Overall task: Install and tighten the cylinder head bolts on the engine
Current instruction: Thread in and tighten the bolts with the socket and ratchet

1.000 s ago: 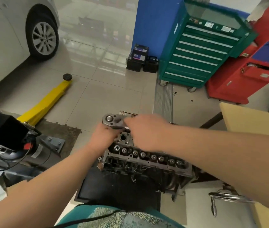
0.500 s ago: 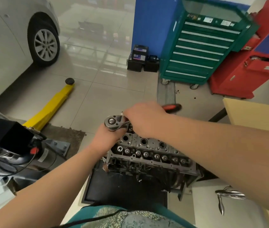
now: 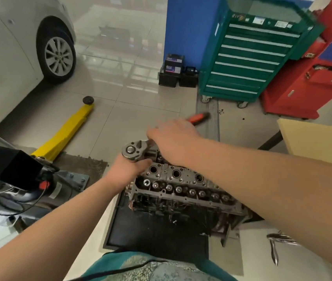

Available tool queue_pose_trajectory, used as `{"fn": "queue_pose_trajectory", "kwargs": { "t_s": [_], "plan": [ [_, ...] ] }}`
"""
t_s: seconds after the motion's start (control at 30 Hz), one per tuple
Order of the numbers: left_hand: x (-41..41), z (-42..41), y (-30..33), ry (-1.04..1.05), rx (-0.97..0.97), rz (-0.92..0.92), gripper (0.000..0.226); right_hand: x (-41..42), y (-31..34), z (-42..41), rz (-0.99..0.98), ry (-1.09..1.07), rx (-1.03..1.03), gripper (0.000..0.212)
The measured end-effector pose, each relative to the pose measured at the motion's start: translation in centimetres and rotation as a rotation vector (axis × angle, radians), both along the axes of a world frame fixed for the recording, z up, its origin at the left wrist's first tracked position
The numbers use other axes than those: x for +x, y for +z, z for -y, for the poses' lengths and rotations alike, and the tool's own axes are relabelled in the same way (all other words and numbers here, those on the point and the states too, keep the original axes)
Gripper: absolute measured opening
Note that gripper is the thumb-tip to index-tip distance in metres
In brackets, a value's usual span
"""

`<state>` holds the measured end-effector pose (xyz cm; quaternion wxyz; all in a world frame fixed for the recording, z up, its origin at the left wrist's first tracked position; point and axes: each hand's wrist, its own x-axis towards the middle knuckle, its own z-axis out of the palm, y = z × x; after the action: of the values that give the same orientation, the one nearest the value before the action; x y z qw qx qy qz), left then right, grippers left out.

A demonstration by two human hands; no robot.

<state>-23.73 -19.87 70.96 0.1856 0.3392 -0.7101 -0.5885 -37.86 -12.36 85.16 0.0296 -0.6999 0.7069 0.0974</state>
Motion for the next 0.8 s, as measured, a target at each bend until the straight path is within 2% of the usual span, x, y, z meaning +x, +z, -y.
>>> {"fn": "queue_pose_trajectory", "kwargs": {
  "t_s": [0.1, 0.17, 0.23, 0.27, 0.37, 0.4, 0.47, 0.5, 0.57, 0.63, 0.67, 0.7, 0.73, 0.8],
  "plan": [
    [0.3, 0.7, 0.1, -0.010, -0.021, 0.038, 0.010, 0.5, 0.1, -0.6, -0.045, -0.039, -0.063, 0.014],
    [0.3, 1.0, 0.1, -0.007, -0.013, 0.044, 0.012, 1.7, -0.9, -3.4, 0.137, -0.141, 0.044, 0.014],
    [0.2, 0.9, -0.2, 0.022, -0.031, 0.062, 0.013, 2.4, -1.2, -5.7, 0.446, -0.223, 0.245, 0.013],
    [0.1, 0.8, -0.5, 0.036, -0.039, 0.055, 0.010, 2.3, -0.9, -5.8, 0.492, -0.221, 0.300, 0.011],
    [-0.2, -0.1, -0.8, 0.048, -0.039, 0.023, 0.005, 0.1, -0.1, -2.7, 0.205, -0.109, 0.221, 0.014],
    [-0.3, -0.3, -0.9, 0.035, -0.024, 0.005, 0.012, -0.6, 0.2, -1.4, 0.105, -0.072, 0.150, 0.017],
    [-0.4, -0.5, -0.5, 0.000, -0.017, 0.004, 0.023, -1.4, 0.5, 0.4, -0.004, 0.011, 0.027, 0.019],
    [-0.4, -0.4, -0.1, -0.006, -0.022, -0.002, 0.022, -1.2, 0.5, 0.5, -0.020, 0.003, -0.005, 0.015],
    [-0.4, 0.3, 0.1, 0.011, -0.031, -0.032, 0.016, 0.3, -0.2, -1.2, 0.021, -0.106, 0.002, 0.011],
    [-0.6, 0.6, 0.0, 0.037, -0.040, 0.033, 0.011, 1.9, -1.3, -4.1, 0.311, -0.253, 0.111, 0.012],
    [-0.7, 0.6, -0.2, 0.054, -0.055, 0.086, 0.014, 2.5, -1.6, -5.2, 0.495, -0.313, 0.185, 0.010],
    [-0.9, 0.5, -0.4, 0.071, -0.075, 0.127, 0.020, 2.6, -1.6, -5.7, 0.584, -0.330, 0.240, 0.009],
    [-1.1, 0.3, -0.6, 0.085, -0.094, 0.142, 0.027, 2.2, -1.3, -5.2, 0.556, -0.304, 0.259, 0.009],
    [-1.1, -0.1, -1.0, 0.098, -0.085, 0.078, 0.033, 0.5, -0.5, -3.2, 0.361, -0.227, 0.262, 0.012]
  ]
}}
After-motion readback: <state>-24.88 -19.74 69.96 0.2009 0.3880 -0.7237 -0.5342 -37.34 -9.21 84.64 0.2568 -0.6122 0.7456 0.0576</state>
